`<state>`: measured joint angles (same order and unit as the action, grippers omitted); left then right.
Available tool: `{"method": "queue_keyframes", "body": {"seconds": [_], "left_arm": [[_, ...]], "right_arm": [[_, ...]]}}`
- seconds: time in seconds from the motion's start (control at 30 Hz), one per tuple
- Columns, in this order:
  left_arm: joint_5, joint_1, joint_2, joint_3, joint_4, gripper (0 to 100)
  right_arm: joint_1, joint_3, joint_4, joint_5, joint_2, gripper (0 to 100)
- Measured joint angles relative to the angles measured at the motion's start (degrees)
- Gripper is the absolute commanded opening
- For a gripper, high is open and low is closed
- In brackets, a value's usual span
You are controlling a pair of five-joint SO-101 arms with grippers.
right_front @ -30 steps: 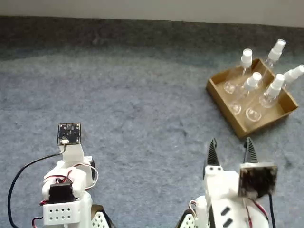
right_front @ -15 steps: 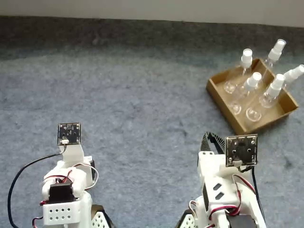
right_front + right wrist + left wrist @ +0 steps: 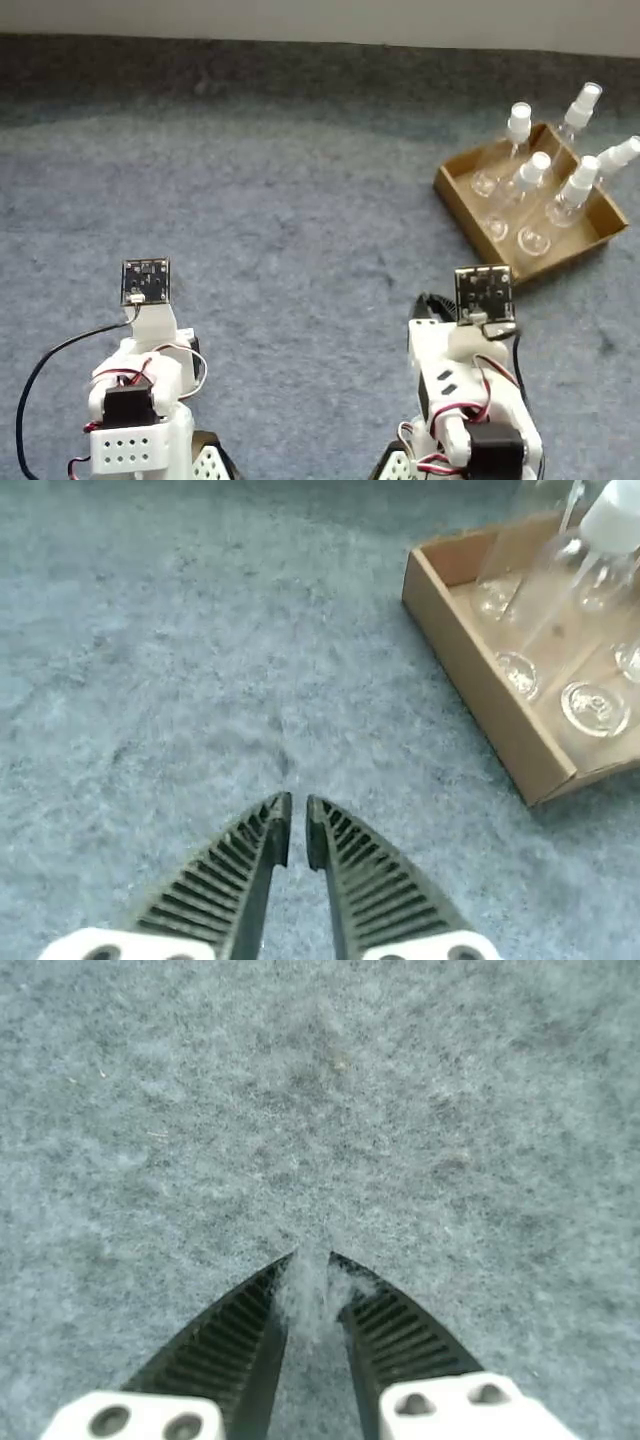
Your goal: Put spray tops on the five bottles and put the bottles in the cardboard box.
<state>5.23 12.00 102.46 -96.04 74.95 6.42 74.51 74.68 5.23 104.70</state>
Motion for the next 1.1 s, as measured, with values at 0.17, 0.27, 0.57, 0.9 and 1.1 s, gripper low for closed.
{"method": "queue_keyframes", "body": {"seconds": [0.17, 0.27, 0.57, 0.9, 1.1], "left_arm": [[0.0, 0.0, 0.0, 0.0, 0.0, 0], [0.0, 0.0, 0.0, 0.0, 0.0, 0], [0.0, 0.0, 0.0, 0.0, 0.0, 0], [0.0, 0.0, 0.0, 0.0, 0.0, 0], [0.0, -7.12, 0.0, 0.0, 0.0, 0]], "right_arm": [[0.09, 5.19, 0.0, 0.0, 0.0, 0.4], [0.09, 7.47, 0.0, 0.0, 0.0, 0.4], [0.09, 15.21, 0.0, 0.0, 0.0, 0.4], [0.18, 19.52, 0.0, 0.0, 0.0, 0.4], [0.18, 19.96, 0.0, 0.0, 0.0, 0.4]]}}
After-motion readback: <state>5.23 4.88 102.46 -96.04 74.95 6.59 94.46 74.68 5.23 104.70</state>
